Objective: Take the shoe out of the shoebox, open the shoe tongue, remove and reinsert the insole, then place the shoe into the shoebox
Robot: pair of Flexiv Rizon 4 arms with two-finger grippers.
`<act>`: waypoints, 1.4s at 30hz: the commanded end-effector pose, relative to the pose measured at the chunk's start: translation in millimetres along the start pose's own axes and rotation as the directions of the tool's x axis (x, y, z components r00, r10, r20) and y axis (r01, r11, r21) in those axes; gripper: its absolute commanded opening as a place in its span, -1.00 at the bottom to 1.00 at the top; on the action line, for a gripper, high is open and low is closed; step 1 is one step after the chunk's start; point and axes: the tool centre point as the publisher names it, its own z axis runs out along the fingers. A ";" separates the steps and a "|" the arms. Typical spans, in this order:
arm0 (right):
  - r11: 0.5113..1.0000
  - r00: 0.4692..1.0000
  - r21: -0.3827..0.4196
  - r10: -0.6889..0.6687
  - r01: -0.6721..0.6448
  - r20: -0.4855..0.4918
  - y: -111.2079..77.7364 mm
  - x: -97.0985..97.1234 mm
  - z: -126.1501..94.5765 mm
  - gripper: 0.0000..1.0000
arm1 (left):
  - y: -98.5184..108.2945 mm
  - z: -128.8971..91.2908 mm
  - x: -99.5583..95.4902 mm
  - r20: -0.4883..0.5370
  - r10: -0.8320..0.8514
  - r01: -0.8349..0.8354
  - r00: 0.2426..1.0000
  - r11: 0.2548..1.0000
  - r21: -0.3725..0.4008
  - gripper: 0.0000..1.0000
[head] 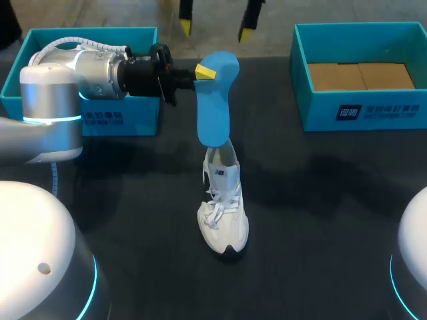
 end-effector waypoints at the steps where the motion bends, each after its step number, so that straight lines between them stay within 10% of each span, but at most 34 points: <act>1: 1.000 0.989 0.002 0.006 -0.006 -0.150 -0.9 -29.5 4.2 1.00 | 0.2 -0.1 0.1 0.002 0.000 0.000 1.000 1.000 0.000 -1.00; 27: 0.998 0.843 -0.058 -0.022 -0.012 -0.538 -5.0 -70.5 2.6 1.00 | 0.2 -0.1 0.1 0.002 0.000 0.000 1.000 1.000 0.000 -1.00; 42: 0.999 0.622 -0.045 -0.046 0.018 -0.782 -6.5 -82.7 27.5 1.00 | 0.2 -0.1 0.1 0.002 0.000 0.000 1.000 1.000 0.000 -1.00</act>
